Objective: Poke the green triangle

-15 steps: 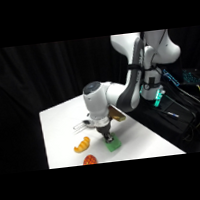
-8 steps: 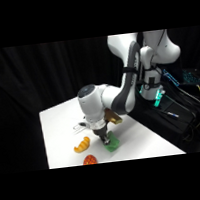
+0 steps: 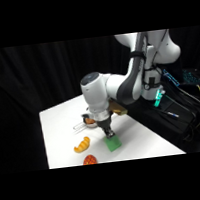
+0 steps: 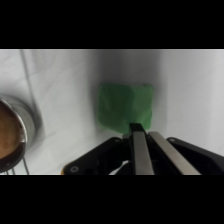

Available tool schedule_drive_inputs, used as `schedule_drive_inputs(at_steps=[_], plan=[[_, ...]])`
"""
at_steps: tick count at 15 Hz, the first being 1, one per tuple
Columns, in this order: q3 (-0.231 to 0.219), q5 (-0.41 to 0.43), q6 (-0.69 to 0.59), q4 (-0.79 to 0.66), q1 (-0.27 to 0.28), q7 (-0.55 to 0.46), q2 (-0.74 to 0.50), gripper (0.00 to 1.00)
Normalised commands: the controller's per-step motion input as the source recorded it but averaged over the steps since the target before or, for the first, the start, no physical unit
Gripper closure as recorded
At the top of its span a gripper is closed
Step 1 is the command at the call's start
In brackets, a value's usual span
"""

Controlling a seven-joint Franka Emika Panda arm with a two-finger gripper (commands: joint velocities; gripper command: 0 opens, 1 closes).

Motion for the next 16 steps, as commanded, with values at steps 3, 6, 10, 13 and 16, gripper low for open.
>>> schedule_drive_inputs(at_steps=[3, 6, 10, 13, 16], plan=[[0.021, 0.084, -0.25, -0.23, -0.023, 0.0, -0.54, 0.52], [0.025, 0.071, -0.23, -0.19, -0.033, 0.0, -0.52, 0.17], [0.029, 0.035, -0.2, -0.16, -0.031, 0.05, -0.44, 0.0], [0.035, -0.015, -0.15, -0.14, -0.032, 0.1, -0.36, 0.0], [0.044, -0.028, -0.14, -0.11, -0.045, 0.09, -0.28, 0.0]])
